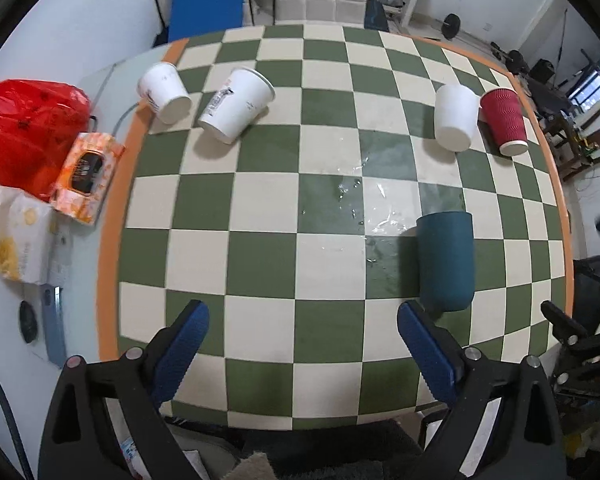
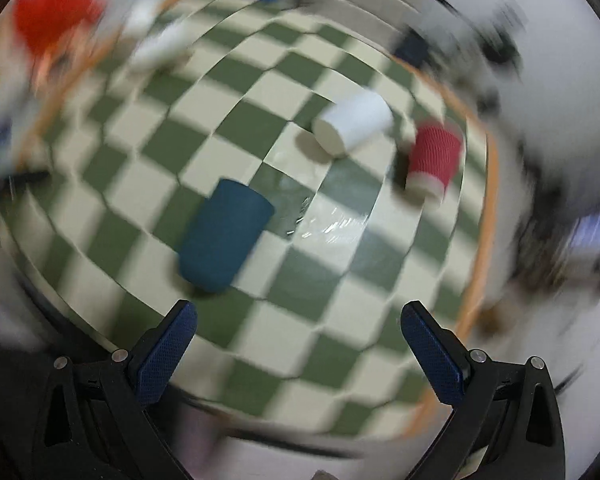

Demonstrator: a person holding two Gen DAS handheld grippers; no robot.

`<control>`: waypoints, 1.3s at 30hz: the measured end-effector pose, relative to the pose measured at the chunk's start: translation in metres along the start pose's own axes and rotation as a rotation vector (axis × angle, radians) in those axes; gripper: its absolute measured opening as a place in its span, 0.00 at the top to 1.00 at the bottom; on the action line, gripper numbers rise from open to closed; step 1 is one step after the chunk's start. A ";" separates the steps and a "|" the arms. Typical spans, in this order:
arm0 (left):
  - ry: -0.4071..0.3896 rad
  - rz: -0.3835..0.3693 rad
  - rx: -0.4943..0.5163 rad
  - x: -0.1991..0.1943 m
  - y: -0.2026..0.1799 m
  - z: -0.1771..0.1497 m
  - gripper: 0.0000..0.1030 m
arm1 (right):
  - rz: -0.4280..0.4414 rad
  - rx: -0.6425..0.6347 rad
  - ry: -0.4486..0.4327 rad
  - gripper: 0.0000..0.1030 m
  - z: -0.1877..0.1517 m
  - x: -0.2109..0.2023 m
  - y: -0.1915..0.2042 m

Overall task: Flip cup upside down
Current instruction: 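Move the right gripper to the teal mug and grasp its body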

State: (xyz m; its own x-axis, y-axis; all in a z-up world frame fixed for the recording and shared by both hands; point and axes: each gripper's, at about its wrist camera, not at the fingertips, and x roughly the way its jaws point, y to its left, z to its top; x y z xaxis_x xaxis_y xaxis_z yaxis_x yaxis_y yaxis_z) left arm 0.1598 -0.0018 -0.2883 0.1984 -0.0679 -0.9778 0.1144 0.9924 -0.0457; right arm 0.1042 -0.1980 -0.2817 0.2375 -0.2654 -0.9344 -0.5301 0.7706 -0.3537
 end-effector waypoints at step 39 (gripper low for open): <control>0.207 0.067 -0.249 0.107 0.039 -0.015 0.06 | -0.438 -2.056 -0.085 0.27 0.002 0.162 0.086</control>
State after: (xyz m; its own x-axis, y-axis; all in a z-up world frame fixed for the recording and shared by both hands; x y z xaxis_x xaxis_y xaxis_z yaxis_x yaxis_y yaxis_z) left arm 0.1710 0.0316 -0.3983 -0.0075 -0.0045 -1.0000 -0.1385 0.9904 -0.0034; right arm 0.0985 -0.1735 -0.4635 0.5630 -0.1417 -0.8142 -0.3499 -0.9334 -0.0795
